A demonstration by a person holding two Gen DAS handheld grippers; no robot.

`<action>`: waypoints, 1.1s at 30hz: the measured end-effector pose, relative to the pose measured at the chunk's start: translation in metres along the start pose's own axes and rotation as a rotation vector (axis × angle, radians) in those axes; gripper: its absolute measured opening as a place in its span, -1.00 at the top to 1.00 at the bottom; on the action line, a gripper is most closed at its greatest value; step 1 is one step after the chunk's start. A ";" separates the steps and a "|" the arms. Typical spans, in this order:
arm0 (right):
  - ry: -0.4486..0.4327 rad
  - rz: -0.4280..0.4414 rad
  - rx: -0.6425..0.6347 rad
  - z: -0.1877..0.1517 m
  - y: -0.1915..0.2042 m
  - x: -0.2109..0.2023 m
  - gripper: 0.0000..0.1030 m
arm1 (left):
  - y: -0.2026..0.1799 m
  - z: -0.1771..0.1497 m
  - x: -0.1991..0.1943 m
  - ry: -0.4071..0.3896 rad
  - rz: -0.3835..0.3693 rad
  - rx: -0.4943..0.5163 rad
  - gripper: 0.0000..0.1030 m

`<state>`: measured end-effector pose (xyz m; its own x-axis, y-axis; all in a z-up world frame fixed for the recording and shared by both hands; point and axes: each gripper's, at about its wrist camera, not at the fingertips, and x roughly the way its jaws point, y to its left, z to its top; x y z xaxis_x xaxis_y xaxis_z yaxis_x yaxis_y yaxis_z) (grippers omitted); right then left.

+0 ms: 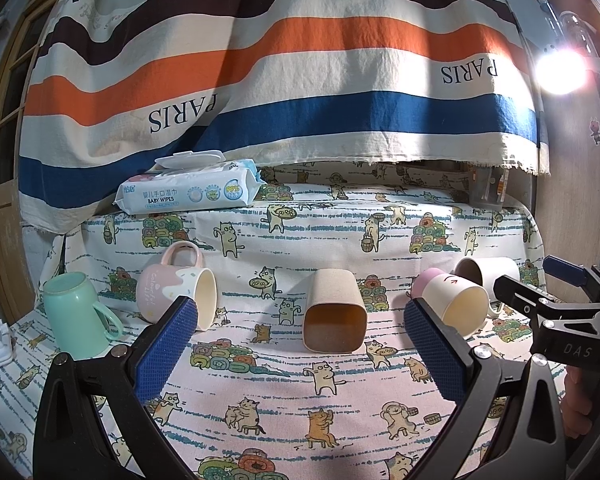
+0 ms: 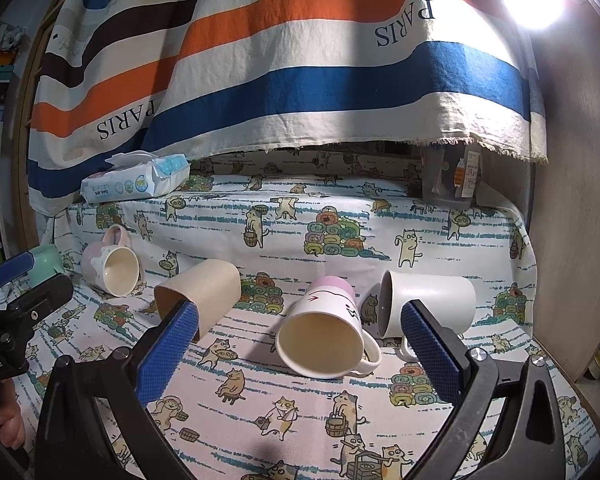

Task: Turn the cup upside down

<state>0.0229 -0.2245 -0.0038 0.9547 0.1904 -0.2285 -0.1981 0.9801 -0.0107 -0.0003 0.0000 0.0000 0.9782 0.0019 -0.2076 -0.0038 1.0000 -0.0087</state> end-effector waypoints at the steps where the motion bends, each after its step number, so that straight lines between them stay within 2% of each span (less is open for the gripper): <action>1: 0.000 -0.004 0.001 0.000 0.000 0.000 -0.98 | 0.000 0.000 0.000 0.000 0.000 0.001 -0.99; 8: -0.021 -0.024 0.009 0.001 -0.002 -0.008 -0.98 | 0.001 -0.005 0.001 0.003 0.032 -0.002 -0.99; 13: -0.007 -0.057 0.017 0.002 -0.003 -0.008 -0.98 | 0.002 -0.005 -0.004 -0.001 0.029 -0.012 -0.99; 20: -0.070 -0.077 0.023 0.001 -0.003 -0.025 -0.98 | 0.004 0.000 -0.002 0.007 0.018 -0.006 -0.99; 33: -0.066 -0.087 0.028 0.000 -0.004 -0.025 -0.98 | 0.000 -0.001 -0.002 0.019 0.016 -0.007 -0.99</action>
<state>-0.0004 -0.2329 0.0025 0.9807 0.1074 -0.1636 -0.1089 0.9941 -0.0003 -0.0028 0.0002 -0.0005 0.9738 0.0176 -0.2268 -0.0209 0.9997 -0.0121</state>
